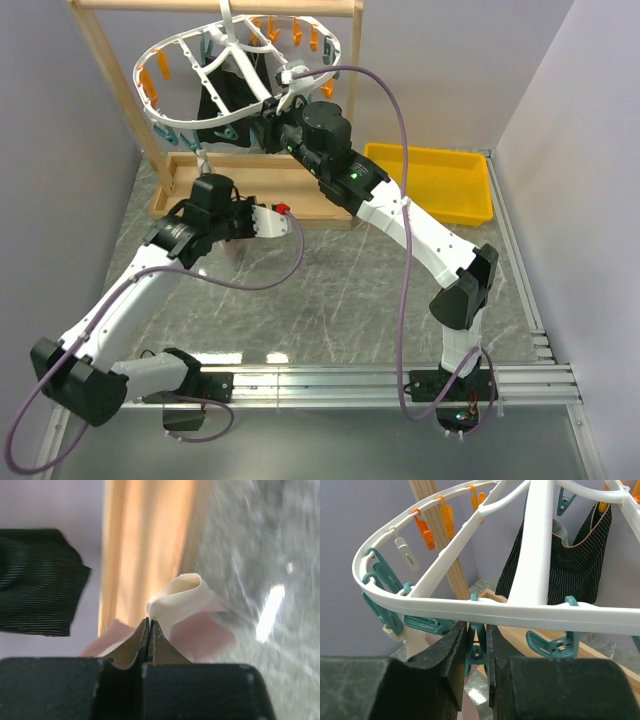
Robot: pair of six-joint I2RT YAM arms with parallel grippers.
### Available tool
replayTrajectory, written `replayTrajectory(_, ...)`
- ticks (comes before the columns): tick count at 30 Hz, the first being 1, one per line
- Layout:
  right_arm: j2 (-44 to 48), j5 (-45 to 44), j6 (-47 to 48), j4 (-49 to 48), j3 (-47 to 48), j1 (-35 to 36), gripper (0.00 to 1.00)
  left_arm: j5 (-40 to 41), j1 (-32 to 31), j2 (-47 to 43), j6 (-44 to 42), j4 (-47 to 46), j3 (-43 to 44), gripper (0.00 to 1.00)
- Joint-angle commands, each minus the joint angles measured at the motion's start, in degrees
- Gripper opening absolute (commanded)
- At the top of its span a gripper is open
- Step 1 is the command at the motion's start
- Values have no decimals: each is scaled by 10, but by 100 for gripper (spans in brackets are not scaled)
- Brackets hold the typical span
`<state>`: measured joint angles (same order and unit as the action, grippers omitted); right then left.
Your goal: Clip the underwear to the hanger
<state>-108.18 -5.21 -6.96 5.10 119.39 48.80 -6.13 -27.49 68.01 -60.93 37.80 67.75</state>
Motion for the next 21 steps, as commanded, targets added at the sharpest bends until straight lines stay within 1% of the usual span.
replayTrajectory(1, 1, -3, -13, 1, 29, -5, 0, -105, 21, -49, 65, -95, -2, 0)
replayTrajectory(3, -2, -1, -16, 4, 32, -6, 0, -128, 33, -65, 91, -109, -10, 0)
replayTrajectory(4, -1, 0, -19, 5, 32, -6, 0, -135, 38, -81, 121, -137, -15, 0)
replayTrajectory(6, -1, 4, -22, 6, 34, -7, 0, -136, 41, -91, 149, -149, -19, 0)
replayTrajectory(9, 0, 11, -31, 7, 35, -9, 0, -101, 46, -91, 225, -166, -12, 0)
replayTrajectory(13, 3, 23, -45, 8, 30, -11, 0, -65, 58, -86, 278, -184, 2, 0)
replayTrajectory(15, 8, 31, -53, 7, 27, -11, 0, -36, 63, -83, 303, -208, 3, 0)
replayTrajectory(21, 17, 47, -70, 10, 18, -11, 0, 13, 74, -97, 334, -283, -28, 0)
